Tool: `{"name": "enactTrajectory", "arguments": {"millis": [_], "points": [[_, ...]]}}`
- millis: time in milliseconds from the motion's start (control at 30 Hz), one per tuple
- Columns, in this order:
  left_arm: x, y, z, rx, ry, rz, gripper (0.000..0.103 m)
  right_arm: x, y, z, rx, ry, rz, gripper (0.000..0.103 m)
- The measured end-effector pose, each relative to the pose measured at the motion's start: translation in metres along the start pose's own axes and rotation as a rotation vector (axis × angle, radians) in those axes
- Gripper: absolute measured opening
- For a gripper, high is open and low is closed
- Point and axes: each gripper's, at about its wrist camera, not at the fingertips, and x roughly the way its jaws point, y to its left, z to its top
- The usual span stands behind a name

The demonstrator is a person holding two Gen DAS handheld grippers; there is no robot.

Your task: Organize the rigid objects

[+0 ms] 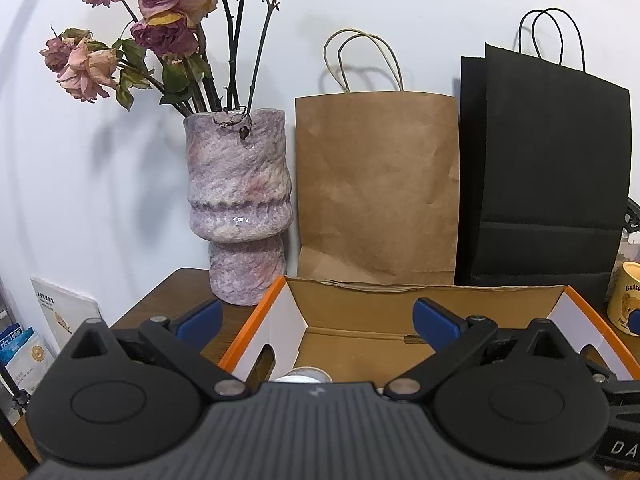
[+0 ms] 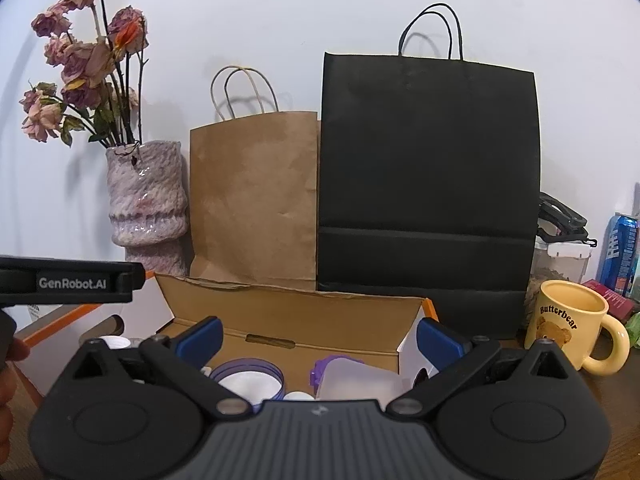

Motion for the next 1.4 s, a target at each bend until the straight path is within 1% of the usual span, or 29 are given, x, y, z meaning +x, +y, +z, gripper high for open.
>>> {"name": "enactTrajectory", "arguments": {"millis": [300, 433, 700, 867, 1100, 1200, 1400], "points": [[-0.026, 0.006, -0.004, 0.013, -0.011, 0.006, 0.103, -0.024, -0.001, 0.0, -0.001, -0.015, -0.006, 0.103], [-0.045, 0.012, -0.007, 0.008, -0.011, -0.003, 0.103, -0.046, -0.002, -0.002, 0.015, -0.018, 0.0, 0.103], [-0.096, 0.021, -0.015, 0.009, -0.006, -0.022, 0.103, -0.095, -0.001, -0.007, 0.018, -0.013, 0.011, 0.103], [-0.134, 0.027, -0.021, 0.006, 0.002, -0.029, 0.103, -0.134, 0.002, -0.008, 0.018, -0.015, 0.019, 0.103], [-0.201, 0.04, -0.033, -0.009, -0.021, -0.058, 0.103, -0.201, 0.003, -0.013, 0.029, -0.043, 0.036, 0.103], [-0.231, 0.047, -0.042, -0.02, -0.035, -0.066, 0.103, -0.232, 0.005, -0.019, 0.029, -0.052, 0.042, 0.103], [-0.292, 0.059, -0.062, -0.019, -0.049, -0.054, 0.103, -0.29, 0.014, -0.035, 0.022, -0.056, 0.053, 0.103]]}}
